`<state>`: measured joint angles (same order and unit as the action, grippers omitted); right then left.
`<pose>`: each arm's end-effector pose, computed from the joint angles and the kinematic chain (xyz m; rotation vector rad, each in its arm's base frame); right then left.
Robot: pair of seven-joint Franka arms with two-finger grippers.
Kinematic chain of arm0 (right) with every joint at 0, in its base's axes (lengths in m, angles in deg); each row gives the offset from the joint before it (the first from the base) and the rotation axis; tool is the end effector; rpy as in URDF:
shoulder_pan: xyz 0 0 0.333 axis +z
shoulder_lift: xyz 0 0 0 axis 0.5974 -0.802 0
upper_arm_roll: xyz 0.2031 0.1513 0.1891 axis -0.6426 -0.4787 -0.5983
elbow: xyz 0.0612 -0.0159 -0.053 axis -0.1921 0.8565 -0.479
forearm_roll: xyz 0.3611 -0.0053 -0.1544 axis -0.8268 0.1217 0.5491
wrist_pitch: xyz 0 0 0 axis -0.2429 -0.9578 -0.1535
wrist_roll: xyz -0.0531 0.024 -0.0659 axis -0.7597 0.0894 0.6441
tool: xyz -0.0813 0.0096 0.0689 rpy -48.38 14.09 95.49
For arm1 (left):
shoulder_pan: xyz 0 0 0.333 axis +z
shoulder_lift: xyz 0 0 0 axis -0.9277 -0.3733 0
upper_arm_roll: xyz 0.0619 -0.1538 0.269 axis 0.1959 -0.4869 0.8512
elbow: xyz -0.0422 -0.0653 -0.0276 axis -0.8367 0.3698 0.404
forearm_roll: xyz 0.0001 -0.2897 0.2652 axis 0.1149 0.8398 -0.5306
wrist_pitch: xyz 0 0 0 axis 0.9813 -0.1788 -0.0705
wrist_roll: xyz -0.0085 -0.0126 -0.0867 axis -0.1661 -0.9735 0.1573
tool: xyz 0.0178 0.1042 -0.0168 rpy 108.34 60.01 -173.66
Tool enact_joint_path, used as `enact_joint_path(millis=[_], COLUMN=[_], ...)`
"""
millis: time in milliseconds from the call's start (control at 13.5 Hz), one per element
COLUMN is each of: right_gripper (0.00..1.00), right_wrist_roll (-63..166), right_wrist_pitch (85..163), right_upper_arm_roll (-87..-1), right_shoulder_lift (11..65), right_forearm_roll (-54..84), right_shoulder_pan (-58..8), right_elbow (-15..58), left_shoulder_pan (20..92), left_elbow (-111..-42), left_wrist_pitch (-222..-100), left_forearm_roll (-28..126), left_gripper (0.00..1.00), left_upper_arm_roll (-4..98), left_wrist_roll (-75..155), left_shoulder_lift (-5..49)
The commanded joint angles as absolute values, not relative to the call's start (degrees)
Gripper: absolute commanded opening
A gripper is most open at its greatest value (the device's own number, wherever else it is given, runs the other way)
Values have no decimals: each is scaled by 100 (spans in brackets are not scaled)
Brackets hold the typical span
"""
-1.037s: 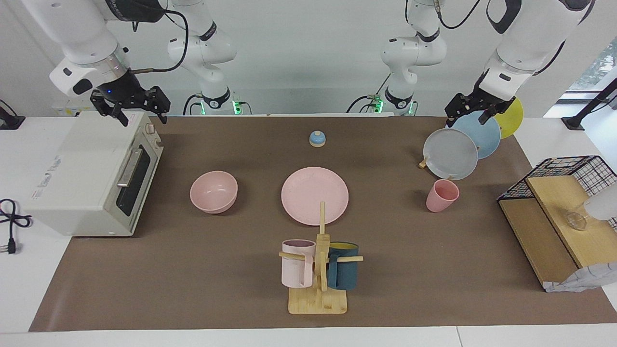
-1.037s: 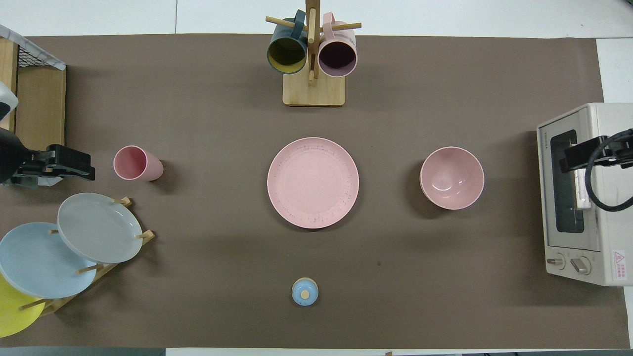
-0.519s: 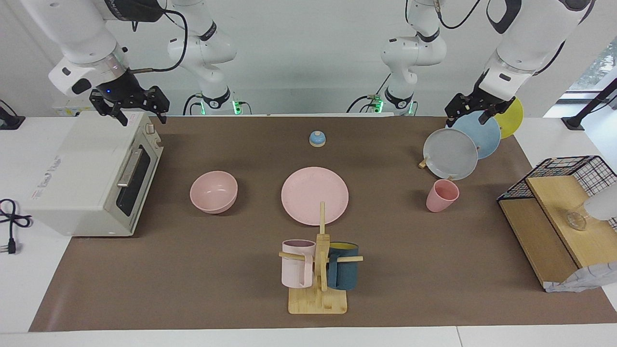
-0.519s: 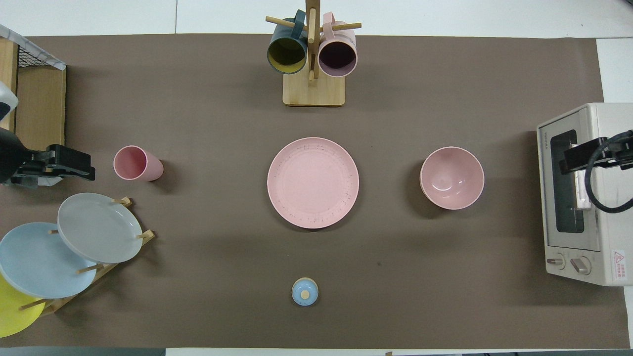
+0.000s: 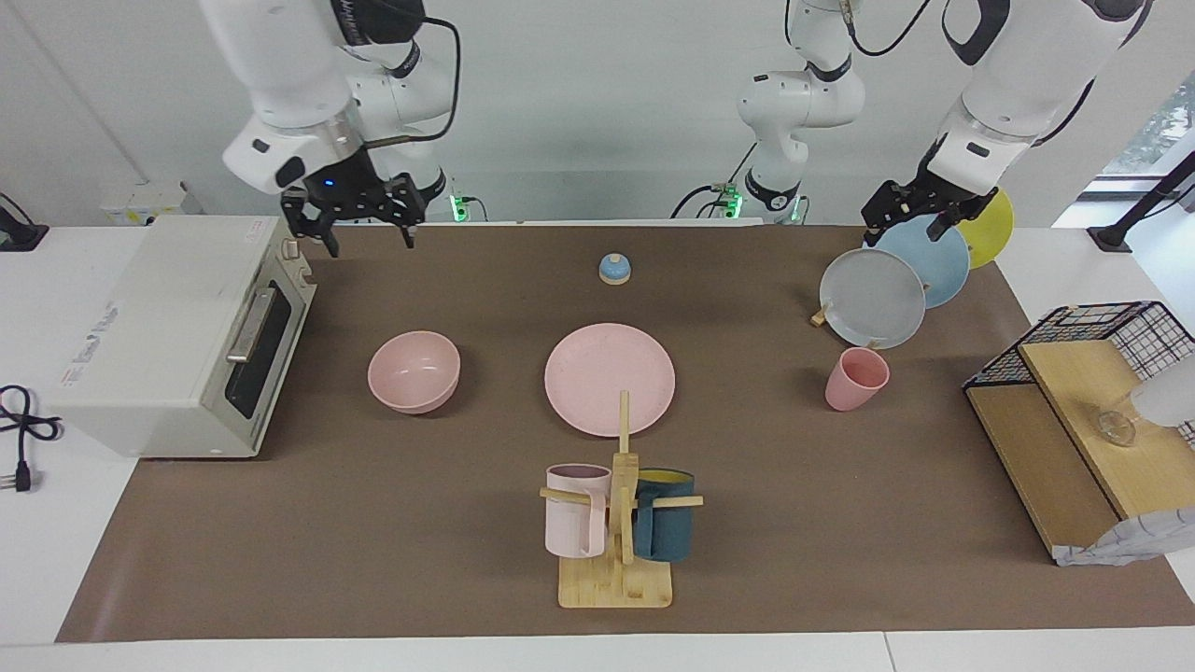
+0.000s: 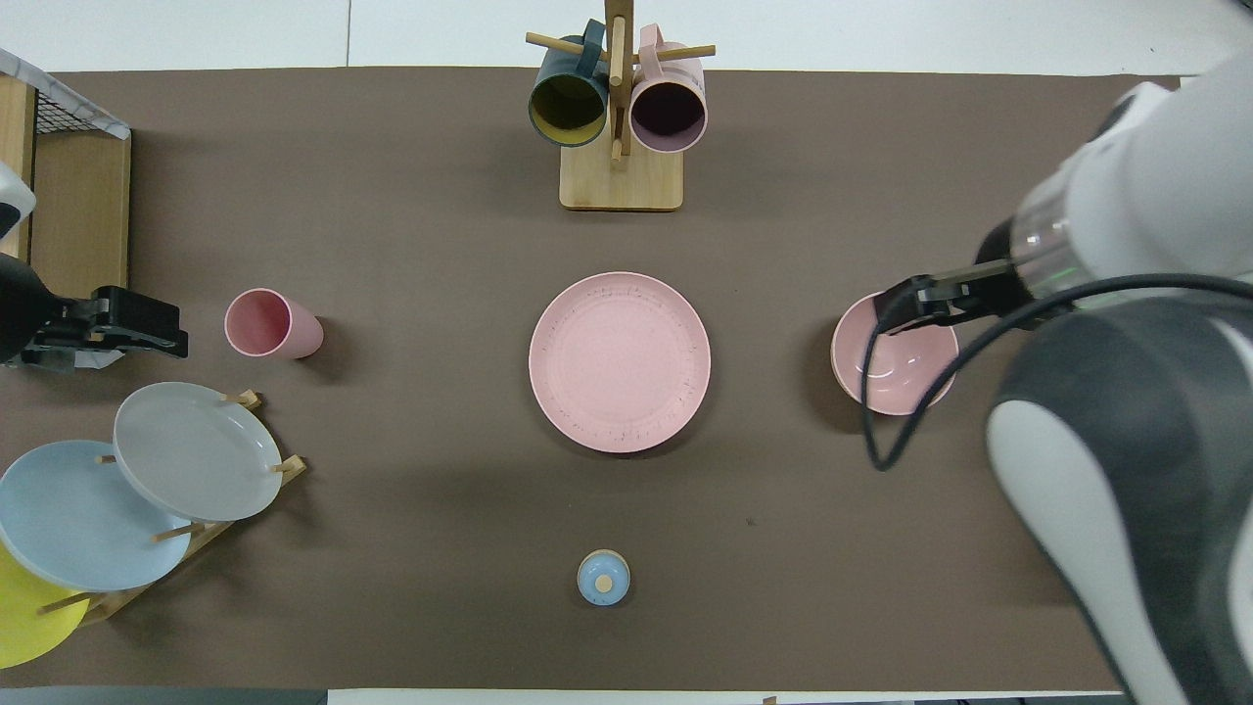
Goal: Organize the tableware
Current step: 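Reach the right gripper to the pink bowl and grasp its rim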
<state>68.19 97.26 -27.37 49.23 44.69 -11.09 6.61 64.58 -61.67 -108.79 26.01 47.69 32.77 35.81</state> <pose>0.5511 0.1658 0.5999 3.1302 0.2166 -0.0529 0.5192 -0.0614 0.6187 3.1120 0.0527 -0.1382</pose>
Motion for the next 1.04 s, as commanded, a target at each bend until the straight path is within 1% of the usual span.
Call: enact_joint_path(millis=[0,74,148,370,444,593,741,815,963], right_gripper=[100,100,100,100,100,100,85,79,73], right_wrist_roll=[7128,7147,7155,7138,7147,7208,7217,7217,7217], right_wrist_pitch=[10393,10665,11059,12413,12643,12768,13005,13136,13208], right_upper_arm_roll=[-2722,-2713,-2713,-2704,-2713,-2704,-2704,-2713,-2713], right_shoulder_lift=[4317,4158,4183,4726,4771,4693,4754,4780,4816], right_forearm_roll=[4415,4415,4423,4415,4415,4415,4415,4415,4415], right_shoulder_pan=[-944,-857,-856,-1066,-1110,-1102,-1241,-1269,-1269], right_elbow=[725,900,1345,3076,3351,3572,3897,4038,4109], left_shoulder_pan=[6448,6404,6404,6404,6421,6465,6448,6422,6413], left_elbow=[-6291,-6291,-6291,-6291,-6291,-6291,-6291,-6291,-6300], left_wrist_pitch=[-10876,-10876,-10885,-10850,-10841,-10841,-10841,-10850,-10867], left_forearm_roll=[2519,2519,2519,2519,2519,2519,2519,2519,2519], left_gripper=[100,100,100,100,100,100,100,100,100], left_upper_arm_roll=[4745,4744,4744,4753,4753,4753,4745,4744,4744], left_wrist_roll=[3262,3262,3262,3262,3279,3270,3279,3279,3279], left_shoulder_lift=[3710,3710,3710,3710,3728,3728,3728,3728,3728])
